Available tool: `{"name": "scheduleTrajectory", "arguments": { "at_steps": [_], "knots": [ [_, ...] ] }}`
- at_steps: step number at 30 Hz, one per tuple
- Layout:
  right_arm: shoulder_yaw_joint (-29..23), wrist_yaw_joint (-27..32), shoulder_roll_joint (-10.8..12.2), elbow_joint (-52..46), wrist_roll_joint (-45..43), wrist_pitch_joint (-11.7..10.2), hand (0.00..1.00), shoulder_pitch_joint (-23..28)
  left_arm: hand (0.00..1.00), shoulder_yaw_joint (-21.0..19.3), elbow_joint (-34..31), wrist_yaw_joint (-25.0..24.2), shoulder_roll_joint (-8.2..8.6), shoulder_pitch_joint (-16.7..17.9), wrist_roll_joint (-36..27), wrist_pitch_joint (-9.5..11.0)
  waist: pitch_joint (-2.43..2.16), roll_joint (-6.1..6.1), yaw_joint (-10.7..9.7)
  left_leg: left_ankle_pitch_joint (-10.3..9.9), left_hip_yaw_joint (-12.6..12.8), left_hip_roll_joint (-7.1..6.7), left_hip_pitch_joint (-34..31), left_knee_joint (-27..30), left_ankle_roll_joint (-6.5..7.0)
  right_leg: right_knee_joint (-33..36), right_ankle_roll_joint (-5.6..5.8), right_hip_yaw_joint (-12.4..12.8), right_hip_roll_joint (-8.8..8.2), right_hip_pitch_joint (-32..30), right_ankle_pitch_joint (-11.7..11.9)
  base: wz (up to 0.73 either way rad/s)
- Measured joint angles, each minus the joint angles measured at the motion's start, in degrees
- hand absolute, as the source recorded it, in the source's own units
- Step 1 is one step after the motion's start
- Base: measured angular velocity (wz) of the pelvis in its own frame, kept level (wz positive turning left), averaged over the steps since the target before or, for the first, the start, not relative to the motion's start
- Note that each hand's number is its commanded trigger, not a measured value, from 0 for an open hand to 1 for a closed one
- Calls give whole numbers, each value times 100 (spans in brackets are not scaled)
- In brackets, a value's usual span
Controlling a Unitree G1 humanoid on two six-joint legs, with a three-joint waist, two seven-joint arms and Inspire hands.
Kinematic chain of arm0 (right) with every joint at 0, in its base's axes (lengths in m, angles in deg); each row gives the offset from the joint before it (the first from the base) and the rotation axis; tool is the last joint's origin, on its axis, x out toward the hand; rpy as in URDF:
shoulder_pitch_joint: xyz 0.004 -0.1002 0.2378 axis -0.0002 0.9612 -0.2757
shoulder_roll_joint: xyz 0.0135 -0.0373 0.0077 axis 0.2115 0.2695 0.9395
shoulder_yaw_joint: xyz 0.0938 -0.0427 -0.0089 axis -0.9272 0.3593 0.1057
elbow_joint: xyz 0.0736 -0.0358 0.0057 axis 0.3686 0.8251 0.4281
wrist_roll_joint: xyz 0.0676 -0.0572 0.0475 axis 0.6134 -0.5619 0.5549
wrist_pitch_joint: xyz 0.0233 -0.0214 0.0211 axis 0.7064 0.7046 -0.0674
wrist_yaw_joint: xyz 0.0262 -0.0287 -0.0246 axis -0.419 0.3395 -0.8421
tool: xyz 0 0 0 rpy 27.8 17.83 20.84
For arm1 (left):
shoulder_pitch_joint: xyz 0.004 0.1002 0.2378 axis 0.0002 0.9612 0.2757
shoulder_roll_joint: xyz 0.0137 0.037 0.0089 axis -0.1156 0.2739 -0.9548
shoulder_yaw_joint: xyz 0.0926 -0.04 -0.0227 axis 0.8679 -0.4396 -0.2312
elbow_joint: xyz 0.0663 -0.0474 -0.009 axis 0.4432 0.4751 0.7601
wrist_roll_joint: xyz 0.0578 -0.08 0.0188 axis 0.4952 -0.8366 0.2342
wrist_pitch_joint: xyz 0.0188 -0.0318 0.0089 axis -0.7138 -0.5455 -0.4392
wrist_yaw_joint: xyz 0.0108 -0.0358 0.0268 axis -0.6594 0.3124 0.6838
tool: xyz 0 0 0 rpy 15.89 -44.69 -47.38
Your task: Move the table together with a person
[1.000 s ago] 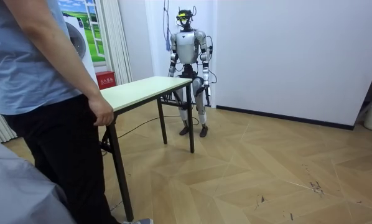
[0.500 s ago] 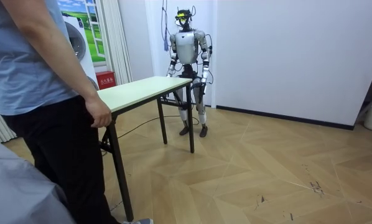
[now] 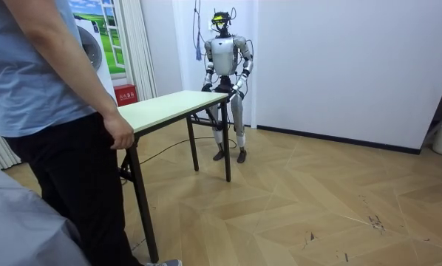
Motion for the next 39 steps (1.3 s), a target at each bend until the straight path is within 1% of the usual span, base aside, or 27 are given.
{"name": "scheduleTrajectory", "arguments": {
  "at_steps": [2, 5, 7, 8, 11, 12, 13, 15, 18, 20, 22, 23, 25, 27, 29, 31, 33, 37, 39],
  "knots": [
    [46, 0, -43, -182, 54, 38, 0, -3, 0, 32, -223, -46, -19, 20, -4, -61, 2, 8, -2, 0, 7, 2, -47, 27, 0, 74, -12, 2, -10, -74, -5, -6],
    [93, -7, -140, -397, 247, 99, 0, -33, 0, 115, -450, -158, -91, 18, -205, -135, -7, 22, -58, 0, 7, 7, -28, 41, 0, 86, -21, 13, -8, -57, -10, -2],
    [235, -7, -300, -577, 564, 112, 0, -74, 0, 212, -639, -163, -190, 15, -510, -150, -7, 22, -147, 1, 3, 10, -10, 42, 0, 87, -24, 8, -7, -13, -12, 0],
    [259, -6, -333, -617, 608, 113, 0, -83, 0, 230, -666, -164, -211, 6, -577, -151, -6, 21, -152, 1, 3, 11, -3, 42, 0, 85, -24, 11, -4, 3, -12, 0],
    [335, -7, -439, -683, 679, 106, 0, -101, 0, 250, -784, -168, -344, -60, -765, -155, -3, 16, -157, 1, -10, 13, 8, 53, 0, 78, -28, 26, 2, 16, -9, 0],
    [412, -7, -525, -683, 687, 110, 0, -120, 0, 249, -784, -166, -427, -123, -769, -155, 0, 21, -147, 1, -22, 12, 11, 55, 0, 82, -28, 32, 2, 15, -9, 0],
    [484, -4, -608, -683, 690, 122, 0, -163, 0, 246, -784, -159, -524, -176, -809, -157, 9, 34, -146, 1, -31, 12, 18, 55, 0, 88, -28, 46, 4, 13, -9, -3],
    [493, 6, -666, -688, 689, 133, 0, -230, 0, 194, -798, -116, -602, -226, -890, -163, 27, 63, -151, 1, -41, 10, 33, 52, 0, 86, -28, 67, 8, 25, -9, -2],
    [411, 64, -764, -933, 693, 134, 0, -257, 0, -6, -803, -27, -622, -338, -926, -171, 54, 104, -140, 1, -12, 9, 34, 46, 0, 81, -27, 70, 13, 28, -9, 0],
    [409, 73, -821, -1008, 708, 135, 0, -344, 0, -112, -803, 53, -631, -416, -945, -172, 57, 128, -143, 1, -7, 12, 35, 46, 0, 73, -27, 66, 15, 34, -9, 0],
    [407, 77, -983, -1082, 721, 196, 0, -359, 0, -177, -811, 61, -640, -547, -1051, -185, 52, 164, -144, 1, -16, 9, 36, 46, 0, 78, -25, 58, 11, 38, -7, 0],
    [410, 77, -1012, -1087, 741, 214, 0, -371, 0, -172, -817, 92, -662, -565, -1197, -231, 46, 173, -143, 1, -28, 9, 36, 46, 0, 85, -26, 54, 10, 42, -6, 0],
    [408, 87, -1084, -1105, 769, 344, 0, -457, 0, -213, -885, 198, -699, -568, -1708, -327, 39, 188, -146, 1, -48, 11, 65, 43, 0, 107, -29, 57, 10, 60, -4, -4],
    [421, 127, -1089, -1105, 870, 432, 0, -497, 0, -213, -891, 277, -701, -603, -1983, -340, 40, 185, -147, 1, -53, 12, 90, 43, 0, 109, -30, 58, 9, 86, -5, -2],
    [462, 202, -1100, -1105, 945, 484, 0, -584, 0, -211, -891, 361, -703, -695, -2200, -355, 58, 159, -148, 1, -32, 11, 93, 43, 0, 130, -30, 65, 7, 78, -5, 0],
    [493, 334, -1099, -1102, 939, 494, 0, -680, 0, -212, -891, 431, -703, -784, -2332, -356, 100, 94, -133, 1, -17, 11, 96, 44, 0, 153, -31, 67, 6, 67, -4, 0],
    [497, 418, -1095, -1102, 936, 498, 0, -738, 0, -211, -888, 529, -703, -873, -2340, -359, 118, 64, -128, 1, -18, 10, 90, 45, 0, 136, -31, 72, 6, 57, -2, 2],
    [497, 631, -1085, -1102, 942, 617, 0, -899, 0, -242, -861, 708, -702, -973, -2346, -373, 133, 86, -107, 2, -7, 11, 87, 44, 3, 140, -41, 125, 23, 22, 35, -6],
    [502, 728, -1075, -1082, 987, 626, 0, -933, 0, -294, -839, 754, -703, -998, -2350, -422, 133, 105, -85, 4, -14, 11, 88, 45, 6, 167, -53, 126, 20, 4, 46, -6]
  ]
}}
